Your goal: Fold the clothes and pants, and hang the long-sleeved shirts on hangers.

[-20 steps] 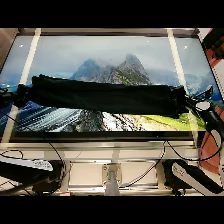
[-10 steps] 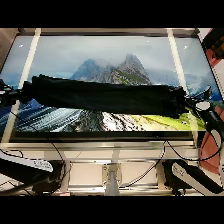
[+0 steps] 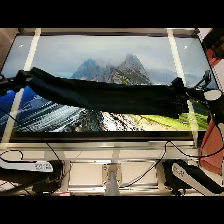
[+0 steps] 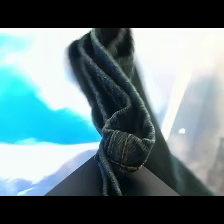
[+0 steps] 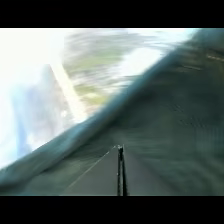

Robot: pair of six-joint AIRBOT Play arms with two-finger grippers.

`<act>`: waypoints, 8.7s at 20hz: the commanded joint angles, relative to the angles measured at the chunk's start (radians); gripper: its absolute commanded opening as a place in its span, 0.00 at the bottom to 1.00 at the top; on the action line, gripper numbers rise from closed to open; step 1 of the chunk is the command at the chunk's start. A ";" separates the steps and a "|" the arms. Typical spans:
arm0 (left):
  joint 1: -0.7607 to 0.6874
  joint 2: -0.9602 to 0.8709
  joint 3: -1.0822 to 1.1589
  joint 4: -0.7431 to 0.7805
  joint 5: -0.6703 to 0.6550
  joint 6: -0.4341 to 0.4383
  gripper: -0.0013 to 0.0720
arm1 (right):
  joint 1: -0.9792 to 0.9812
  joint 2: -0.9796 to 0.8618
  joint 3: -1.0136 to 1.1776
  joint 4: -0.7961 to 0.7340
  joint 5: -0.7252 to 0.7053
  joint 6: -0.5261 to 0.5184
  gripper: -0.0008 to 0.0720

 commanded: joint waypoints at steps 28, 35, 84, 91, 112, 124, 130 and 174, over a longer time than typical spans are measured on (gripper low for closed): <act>-0.117 0.309 0.061 0.000 -0.219 0.019 0.06 | 1.124 -1.107 1.167 0.123 -0.050 0.037 0.07; -0.230 0.199 0.059 0.000 -0.325 0.019 0.06 | 1.031 -1.104 1.167 -0.018 0.060 0.042 0.07; -0.240 0.230 -0.370 0.296 -0.291 0.140 0.97 | 0.413 -0.811 0.869 -0.179 0.708 -0.230 0.38; -0.260 -0.003 -0.370 0.072 -0.263 0.333 0.97 | 0.444 -0.802 0.852 -0.047 0.625 -0.292 0.37; -0.297 -0.040 -0.345 -0.109 -0.367 0.365 0.54 | 0.547 -0.786 0.623 0.014 0.545 -0.430 0.77; -0.298 -0.040 -0.345 -0.109 -0.367 0.364 0.71 | 0.639 -0.793 0.612 0.126 0.327 -0.443 0.71; -0.297 -0.040 -0.345 -0.109 -0.367 0.364 0.71 | 0.695 -0.793 0.613 0.069 0.194 -0.402 0.08; -0.301 0.131 -0.024 -0.184 -0.622 0.092 0.05 | 0.842 -0.824 0.745 -0.057 0.034 -0.156 0.07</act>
